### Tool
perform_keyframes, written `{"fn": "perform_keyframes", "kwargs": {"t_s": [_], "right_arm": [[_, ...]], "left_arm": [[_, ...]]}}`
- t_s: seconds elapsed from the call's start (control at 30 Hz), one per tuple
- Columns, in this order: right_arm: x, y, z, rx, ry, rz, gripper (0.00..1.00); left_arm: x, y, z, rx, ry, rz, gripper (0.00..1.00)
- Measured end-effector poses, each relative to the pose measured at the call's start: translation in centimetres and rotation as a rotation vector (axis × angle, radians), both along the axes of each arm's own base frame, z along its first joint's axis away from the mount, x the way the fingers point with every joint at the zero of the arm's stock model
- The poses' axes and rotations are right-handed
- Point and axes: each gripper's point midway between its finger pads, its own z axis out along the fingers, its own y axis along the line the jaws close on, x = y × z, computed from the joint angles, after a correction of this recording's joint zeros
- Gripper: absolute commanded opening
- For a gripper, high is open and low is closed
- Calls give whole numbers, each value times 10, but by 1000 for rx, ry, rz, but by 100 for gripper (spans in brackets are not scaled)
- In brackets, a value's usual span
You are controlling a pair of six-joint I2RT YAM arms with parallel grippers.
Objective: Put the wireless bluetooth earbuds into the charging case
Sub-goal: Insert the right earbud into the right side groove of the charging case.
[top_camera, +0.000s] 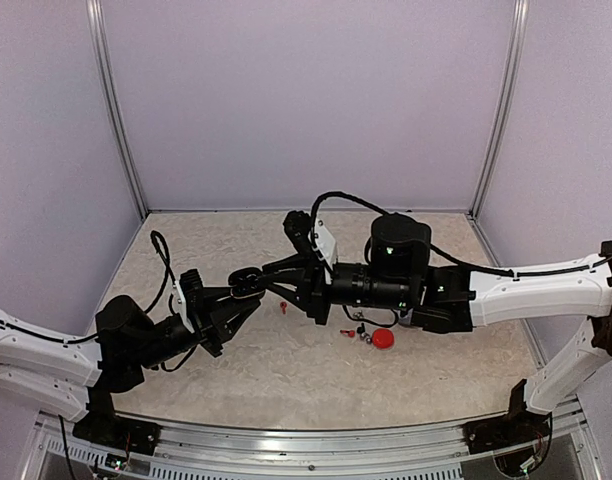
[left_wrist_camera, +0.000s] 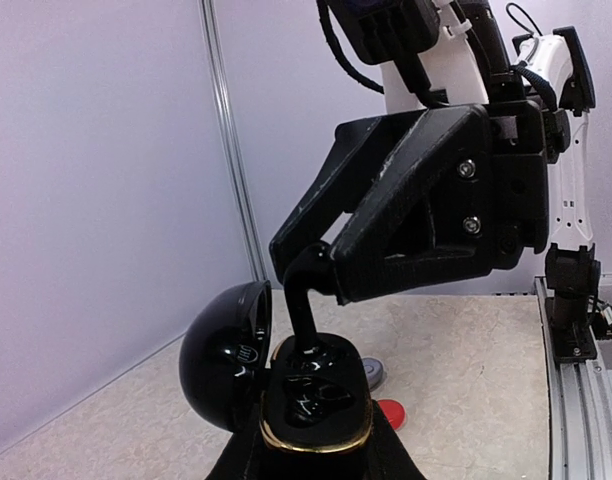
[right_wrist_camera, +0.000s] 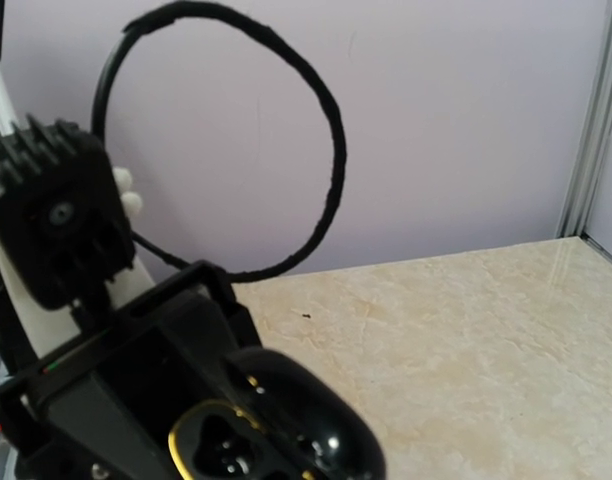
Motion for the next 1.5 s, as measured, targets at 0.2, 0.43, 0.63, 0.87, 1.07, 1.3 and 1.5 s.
{"fn": "perform_keyframes", "kwargs": {"t_s": [0.2, 0.43, 0.63, 0.87, 1.07, 1.3, 1.5], "right_arm": [[1, 2, -2, -15, -29, 2, 7], [4, 8, -5, -67, -81, 2, 7], [3, 9, -9, -108, -87, 18, 7], [0, 7, -13, -131, -57, 78, 7], [-3, 7, -15, -149, -30, 126, 6], [-5, 6, -17, -164, -15, 152, 6], [-6, 5, -19, -169, -17, 157, 5]], "left_arm": [[0, 0, 0, 0, 0, 2, 5], [3, 2, -4, 8, 7, 16, 5], [2, 1, -8, 21, 11, 9, 5], [-2, -1, -12, 41, 7, -18, 5], [-5, -2, -14, 60, -1, -33, 4], [-7, -3, -15, 69, -6, -47, 4], [-8, -3, -16, 80, -9, -49, 4]]}}
